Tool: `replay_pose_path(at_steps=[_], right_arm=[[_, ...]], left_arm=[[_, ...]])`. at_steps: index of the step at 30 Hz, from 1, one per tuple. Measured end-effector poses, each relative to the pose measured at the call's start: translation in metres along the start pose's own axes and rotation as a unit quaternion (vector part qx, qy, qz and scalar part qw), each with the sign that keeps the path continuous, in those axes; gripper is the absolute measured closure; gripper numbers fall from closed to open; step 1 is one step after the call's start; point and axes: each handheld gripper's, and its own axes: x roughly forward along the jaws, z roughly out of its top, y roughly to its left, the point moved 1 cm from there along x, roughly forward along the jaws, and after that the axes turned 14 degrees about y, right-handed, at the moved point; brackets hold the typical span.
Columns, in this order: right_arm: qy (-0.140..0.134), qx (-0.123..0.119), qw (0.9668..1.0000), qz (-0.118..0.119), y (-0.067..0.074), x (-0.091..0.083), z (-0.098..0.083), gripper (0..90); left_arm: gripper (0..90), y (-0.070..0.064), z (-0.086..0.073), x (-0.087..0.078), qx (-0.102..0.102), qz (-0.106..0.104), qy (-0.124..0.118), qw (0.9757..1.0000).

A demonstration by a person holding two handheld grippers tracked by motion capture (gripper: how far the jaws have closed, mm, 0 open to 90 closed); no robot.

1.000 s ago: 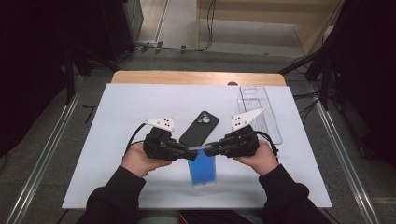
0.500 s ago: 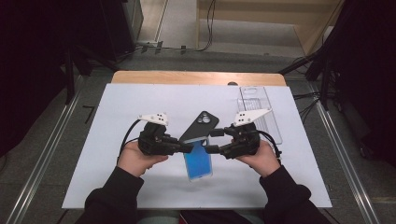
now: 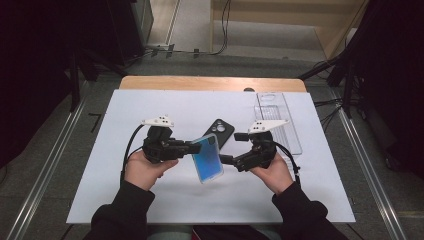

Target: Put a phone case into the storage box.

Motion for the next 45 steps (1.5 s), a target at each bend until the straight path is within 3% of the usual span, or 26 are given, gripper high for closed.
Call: replay_pose_path(at_steps=[6, 9, 15, 21, 32, 45], right_arm=[[0.009, 0.014, 0.9993, -0.035, 0.006, 0.006, -0.001, 0.0], [0.004, 0.021, 0.9986, -0.048, 0.010, 0.011, -0.002, 0.0], [-0.008, 0.040, 0.9966, -0.071, 0.018, 0.018, -0.003, 0.0], [-0.006, 0.041, 0.9956, -0.084, 0.025, 0.028, -0.003, 0.0], [0.000, 0.043, 0.9958, -0.081, 0.034, 0.040, -0.003, 0.0], [0.002, 0.042, 0.9953, -0.088, 0.040, 0.047, -0.001, 0.0]], left_arm=[[80.6, 0.002, 0.000, 0.000, -0.038, 0.023, 0.000, 0.9990], [80.6, 0.003, -0.001, 0.000, -0.045, 0.018, -0.011, 0.9988], [80.6, 0.001, 0.000, 0.001, -0.061, 0.041, -0.009, 0.9972], [80.6, 0.000, 0.000, 0.006, -0.082, 0.056, 0.001, 0.9951], [80.6, -0.010, 0.001, 0.016, -0.078, 0.060, 0.005, 0.9951], [80.5, -0.022, 0.003, 0.026, -0.068, 0.050, 0.010, 0.9963]])
